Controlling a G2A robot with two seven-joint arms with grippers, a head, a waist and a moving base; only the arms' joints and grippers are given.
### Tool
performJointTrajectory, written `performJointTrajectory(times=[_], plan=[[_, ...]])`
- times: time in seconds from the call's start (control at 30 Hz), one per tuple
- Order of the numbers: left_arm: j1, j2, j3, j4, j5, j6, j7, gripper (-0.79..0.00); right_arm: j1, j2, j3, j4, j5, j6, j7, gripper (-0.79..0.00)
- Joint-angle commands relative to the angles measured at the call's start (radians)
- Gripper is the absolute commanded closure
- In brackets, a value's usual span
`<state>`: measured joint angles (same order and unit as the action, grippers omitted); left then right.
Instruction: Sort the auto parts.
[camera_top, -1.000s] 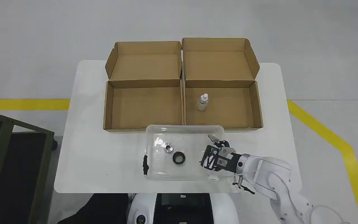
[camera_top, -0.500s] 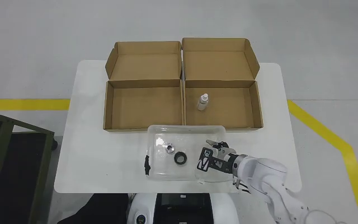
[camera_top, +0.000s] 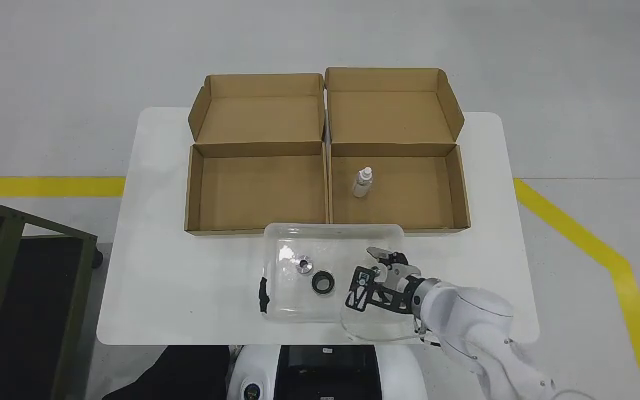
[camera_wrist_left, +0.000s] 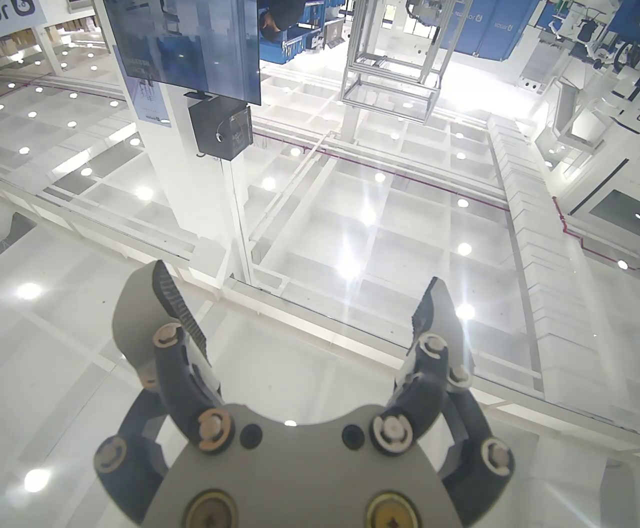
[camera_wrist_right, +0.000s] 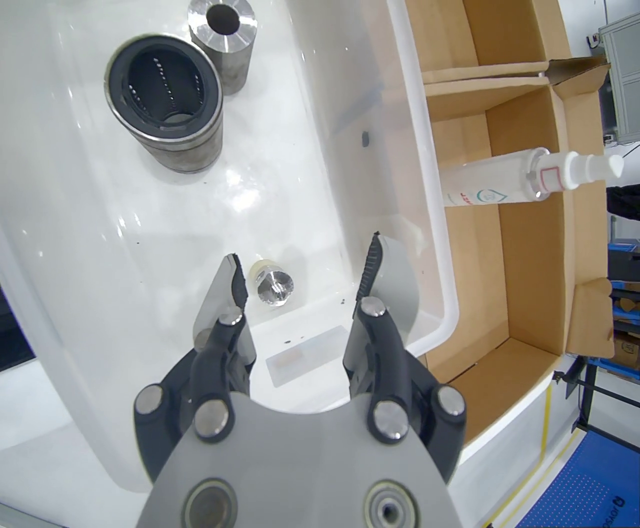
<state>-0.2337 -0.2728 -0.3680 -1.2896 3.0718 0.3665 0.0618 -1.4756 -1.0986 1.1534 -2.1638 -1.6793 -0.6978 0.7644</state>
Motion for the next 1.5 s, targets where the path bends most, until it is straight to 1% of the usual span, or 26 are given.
performJointTrajectory(times=[0.0,0.43,0.67,0.93,1.0,1.07,1.17,1.2,1.47], plan=[[0.0,0.0,0.0,0.0,0.0,0.0,0.0,-0.785,0.008,-0.001,-0.006,0.011,0.009,-0.005,0.019,-0.437],[0.0,0.0,0.0,0.0,0.0,0.0,0.0,-0.785,0.069,-0.01,-0.054,0.087,0.049,-0.007,0.112,-0.431],[0.0,0.0,0.0,0.0,0.0,0.0,0.0,-0.785,0.088,-0.013,-0.074,0.107,0.052,0.0,0.134,-0.376],[0.0,0.0,0.0,0.0,0.0,0.0,0.0,-0.785,0.099,-0.015,-0.093,0.119,0.052,-0.001,0.153,-0.342],[0.0,0.0,0.0,0.0,0.0,0.0,0.0,-0.785,0.101,-0.015,-0.095,0.123,0.053,-0.003,0.156,-0.271],[0.0,0.0,0.0,0.0,0.0,0.0,0.0,-0.785,0.103,-0.015,-0.097,0.125,0.057,-0.005,0.158,-0.117],[0.0,0.0,0.0,0.0,0.0,0.0,0.0,-0.785,0.105,-0.015,-0.101,0.125,0.06,-0.006,0.16,-0.009],[0.0,0.0,0.0,0.0,0.0,0.0,0.0,-0.785,0.106,-0.015,-0.102,0.123,0.06,-0.006,0.16,0.0],[0.0,0.0,0.0,0.0,0.0,0.0,0.0,-0.785,0.106,-0.015,-0.11,0.086,0.055,-0.002,0.131,0.0]])
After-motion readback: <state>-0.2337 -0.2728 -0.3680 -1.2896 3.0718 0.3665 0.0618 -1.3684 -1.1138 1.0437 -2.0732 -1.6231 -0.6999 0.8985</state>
